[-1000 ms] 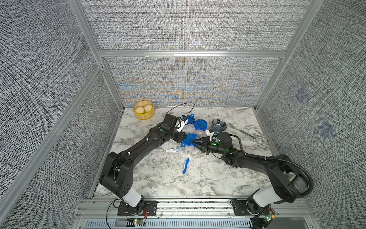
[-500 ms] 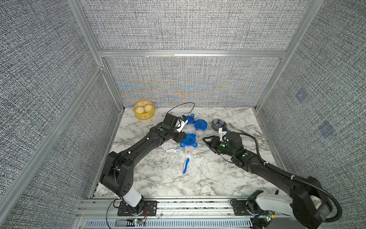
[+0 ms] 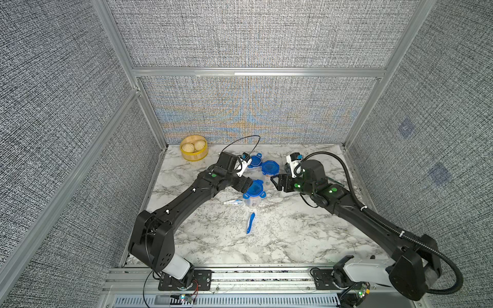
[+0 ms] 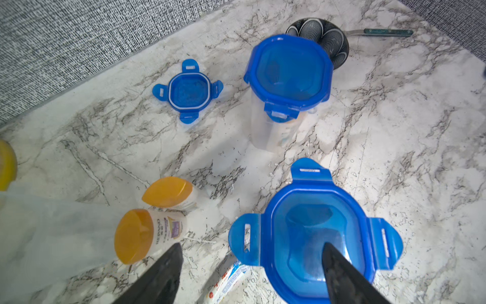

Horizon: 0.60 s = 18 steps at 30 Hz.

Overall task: Pack away toiletry kits
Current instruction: Close the lid on the container.

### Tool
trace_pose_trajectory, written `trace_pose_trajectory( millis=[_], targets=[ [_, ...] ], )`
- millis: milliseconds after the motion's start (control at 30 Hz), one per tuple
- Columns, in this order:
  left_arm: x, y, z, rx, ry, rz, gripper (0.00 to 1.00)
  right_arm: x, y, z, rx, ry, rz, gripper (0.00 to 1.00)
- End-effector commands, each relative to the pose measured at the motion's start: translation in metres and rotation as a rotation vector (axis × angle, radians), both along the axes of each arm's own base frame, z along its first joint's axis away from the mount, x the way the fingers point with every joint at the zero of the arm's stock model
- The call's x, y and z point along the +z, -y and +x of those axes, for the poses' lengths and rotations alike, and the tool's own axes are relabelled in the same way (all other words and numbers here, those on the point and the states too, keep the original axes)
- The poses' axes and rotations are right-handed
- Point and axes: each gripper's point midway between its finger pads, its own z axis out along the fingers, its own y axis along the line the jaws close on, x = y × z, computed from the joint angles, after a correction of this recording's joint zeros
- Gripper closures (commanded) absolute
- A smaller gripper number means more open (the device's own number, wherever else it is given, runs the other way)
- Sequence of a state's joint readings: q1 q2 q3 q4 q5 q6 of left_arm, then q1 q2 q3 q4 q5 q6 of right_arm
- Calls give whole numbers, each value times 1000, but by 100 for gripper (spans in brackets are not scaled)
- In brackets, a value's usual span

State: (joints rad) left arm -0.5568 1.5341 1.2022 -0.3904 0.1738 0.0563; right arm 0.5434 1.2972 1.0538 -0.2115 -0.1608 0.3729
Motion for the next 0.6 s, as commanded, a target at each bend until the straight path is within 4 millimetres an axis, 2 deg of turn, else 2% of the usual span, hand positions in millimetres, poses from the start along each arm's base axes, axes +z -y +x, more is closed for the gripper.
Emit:
trace_pose_trajectory(
  millis=[0, 300, 567],
  targets=[
    [-1, 4, 0, -7, 4, -41, 19, -13, 0, -10, 100, -22, -114, 19],
    [-26, 1, -8, -38, -57, 14, 23, -6, -4, -3, 139, 6, -138, 19],
    [-25, 2, -4, -54, -61, 40, 27, -6, -5, -3, 169, 24, -162, 19]
  ],
)
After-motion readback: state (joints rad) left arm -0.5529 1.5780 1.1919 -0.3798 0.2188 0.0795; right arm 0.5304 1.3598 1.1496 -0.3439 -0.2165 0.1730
